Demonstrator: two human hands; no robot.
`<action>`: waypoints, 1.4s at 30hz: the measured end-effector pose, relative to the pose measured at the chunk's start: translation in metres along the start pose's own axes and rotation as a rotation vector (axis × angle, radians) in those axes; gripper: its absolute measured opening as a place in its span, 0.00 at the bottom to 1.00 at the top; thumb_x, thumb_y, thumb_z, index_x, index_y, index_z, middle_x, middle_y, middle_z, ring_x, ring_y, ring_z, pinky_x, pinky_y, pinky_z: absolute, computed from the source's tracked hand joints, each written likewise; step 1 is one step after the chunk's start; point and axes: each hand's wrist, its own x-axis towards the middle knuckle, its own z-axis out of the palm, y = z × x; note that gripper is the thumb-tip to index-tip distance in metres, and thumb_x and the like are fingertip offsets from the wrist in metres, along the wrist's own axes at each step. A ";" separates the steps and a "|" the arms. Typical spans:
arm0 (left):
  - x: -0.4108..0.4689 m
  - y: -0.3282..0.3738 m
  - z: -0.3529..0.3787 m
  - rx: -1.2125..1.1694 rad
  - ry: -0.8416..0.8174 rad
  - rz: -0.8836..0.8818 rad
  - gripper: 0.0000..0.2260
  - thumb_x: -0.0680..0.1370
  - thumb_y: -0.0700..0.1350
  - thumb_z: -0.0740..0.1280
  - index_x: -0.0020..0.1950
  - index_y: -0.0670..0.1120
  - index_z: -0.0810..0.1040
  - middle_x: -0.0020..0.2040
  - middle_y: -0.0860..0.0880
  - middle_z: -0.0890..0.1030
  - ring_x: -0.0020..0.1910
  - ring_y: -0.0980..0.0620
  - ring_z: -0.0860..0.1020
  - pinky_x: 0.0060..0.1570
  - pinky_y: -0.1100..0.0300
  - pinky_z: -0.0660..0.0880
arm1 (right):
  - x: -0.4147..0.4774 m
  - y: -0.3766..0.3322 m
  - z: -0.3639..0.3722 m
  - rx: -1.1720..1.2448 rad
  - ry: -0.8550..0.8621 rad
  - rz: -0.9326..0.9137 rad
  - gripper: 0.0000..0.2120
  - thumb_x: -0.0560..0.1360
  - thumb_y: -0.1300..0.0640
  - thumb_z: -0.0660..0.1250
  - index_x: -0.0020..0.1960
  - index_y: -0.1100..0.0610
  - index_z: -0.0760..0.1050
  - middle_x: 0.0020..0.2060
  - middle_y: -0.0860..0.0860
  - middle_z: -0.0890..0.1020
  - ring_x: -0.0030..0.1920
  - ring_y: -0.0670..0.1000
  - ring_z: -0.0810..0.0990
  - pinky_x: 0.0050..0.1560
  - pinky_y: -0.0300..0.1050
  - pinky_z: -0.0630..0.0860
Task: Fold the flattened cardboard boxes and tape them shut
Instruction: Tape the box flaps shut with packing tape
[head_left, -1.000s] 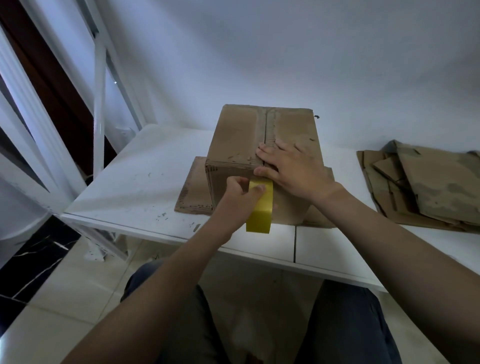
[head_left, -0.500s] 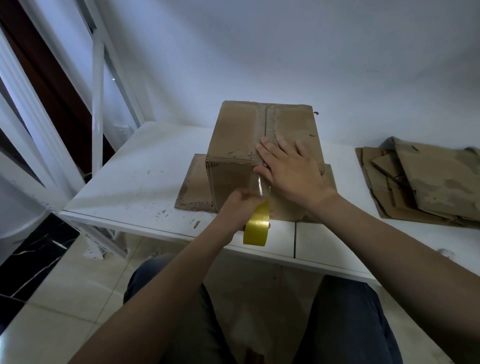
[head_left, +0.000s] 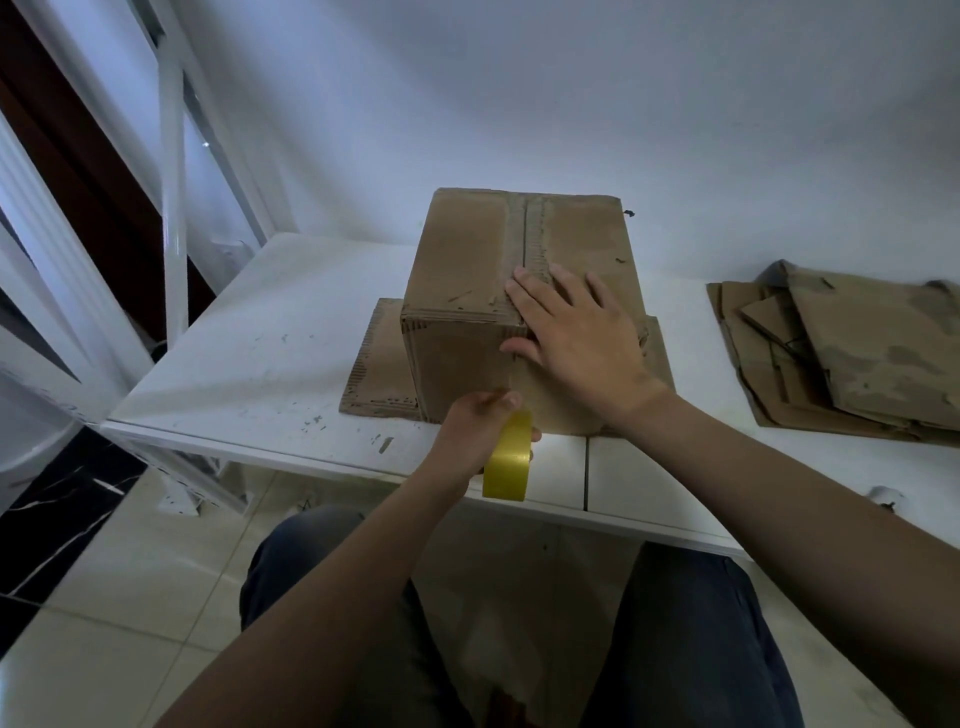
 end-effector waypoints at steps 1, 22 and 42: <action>0.000 -0.001 -0.001 0.007 0.000 0.005 0.06 0.84 0.47 0.62 0.53 0.48 0.77 0.43 0.44 0.86 0.38 0.49 0.85 0.36 0.58 0.80 | 0.000 0.000 0.000 -0.008 0.021 -0.014 0.32 0.81 0.35 0.52 0.77 0.54 0.65 0.74 0.52 0.71 0.72 0.60 0.69 0.69 0.61 0.68; 0.001 -0.016 0.000 0.091 0.138 -0.034 0.05 0.81 0.50 0.66 0.46 0.54 0.79 0.51 0.49 0.80 0.54 0.44 0.79 0.60 0.40 0.77 | -0.007 -0.001 0.003 0.043 0.056 -0.033 0.42 0.71 0.32 0.68 0.78 0.51 0.63 0.75 0.50 0.69 0.75 0.57 0.67 0.73 0.61 0.64; -0.001 -0.001 0.012 0.210 0.191 0.008 0.05 0.79 0.44 0.65 0.52 0.53 0.74 0.49 0.45 0.79 0.52 0.44 0.79 0.57 0.42 0.78 | -0.040 0.025 -0.032 0.226 0.016 0.148 0.42 0.73 0.35 0.68 0.79 0.49 0.56 0.76 0.49 0.66 0.76 0.55 0.63 0.76 0.59 0.62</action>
